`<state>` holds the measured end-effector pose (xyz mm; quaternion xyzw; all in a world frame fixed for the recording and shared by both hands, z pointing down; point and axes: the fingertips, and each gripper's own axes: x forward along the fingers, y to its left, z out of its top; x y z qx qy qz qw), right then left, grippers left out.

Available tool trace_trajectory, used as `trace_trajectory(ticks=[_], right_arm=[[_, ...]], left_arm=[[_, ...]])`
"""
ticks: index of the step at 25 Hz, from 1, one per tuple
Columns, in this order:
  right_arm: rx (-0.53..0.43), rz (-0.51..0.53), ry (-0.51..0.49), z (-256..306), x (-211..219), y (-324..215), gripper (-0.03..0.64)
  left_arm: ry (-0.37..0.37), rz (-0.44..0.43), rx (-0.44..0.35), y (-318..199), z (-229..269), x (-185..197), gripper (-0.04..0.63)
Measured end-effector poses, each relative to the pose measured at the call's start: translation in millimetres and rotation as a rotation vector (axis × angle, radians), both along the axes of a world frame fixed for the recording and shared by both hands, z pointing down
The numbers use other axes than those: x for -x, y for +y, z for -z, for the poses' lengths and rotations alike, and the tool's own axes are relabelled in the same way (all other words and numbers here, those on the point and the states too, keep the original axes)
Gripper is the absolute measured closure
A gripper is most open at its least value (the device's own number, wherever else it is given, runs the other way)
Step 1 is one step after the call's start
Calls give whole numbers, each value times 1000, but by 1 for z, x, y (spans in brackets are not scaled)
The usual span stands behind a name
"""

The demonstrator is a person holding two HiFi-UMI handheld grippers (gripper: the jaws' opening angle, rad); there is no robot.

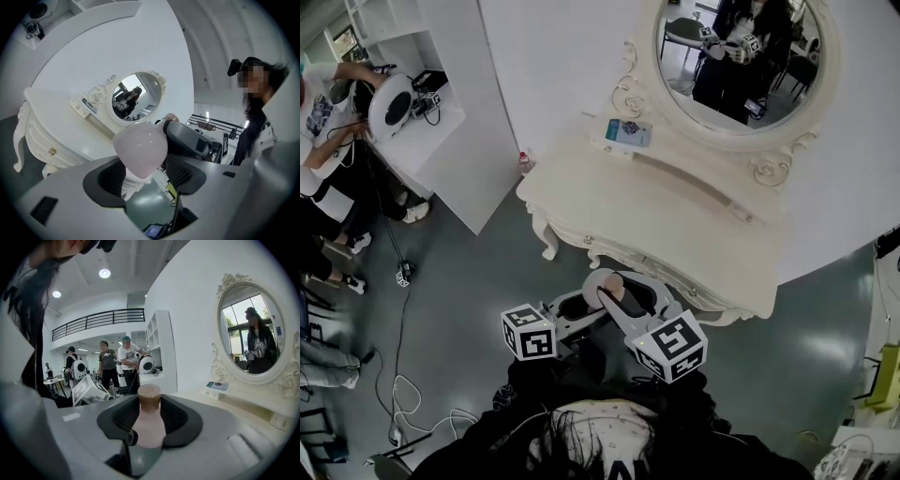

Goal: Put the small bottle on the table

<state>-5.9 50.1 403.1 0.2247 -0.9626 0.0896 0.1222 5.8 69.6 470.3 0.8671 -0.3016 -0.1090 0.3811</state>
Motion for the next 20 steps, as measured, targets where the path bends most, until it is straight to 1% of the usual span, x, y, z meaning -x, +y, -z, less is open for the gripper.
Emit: trace_trajectory(ticks=[6,10,14,20], right_arm=[[-4,-18,17,-1,52,-28,469],[-8,-36,31,-2,79,-41,469],[-4,-56,63,-8,89,-49,469],[11,-67,77,-12,94,-61,469]], left_arm=[[-7,-18,-8,-28,-1,52,347],[-14,-37,-13,-42,-2,79,345],[-22,-57,-3,-51,-9,88,342],[-3,-62,15,-62,-12,92,342]])
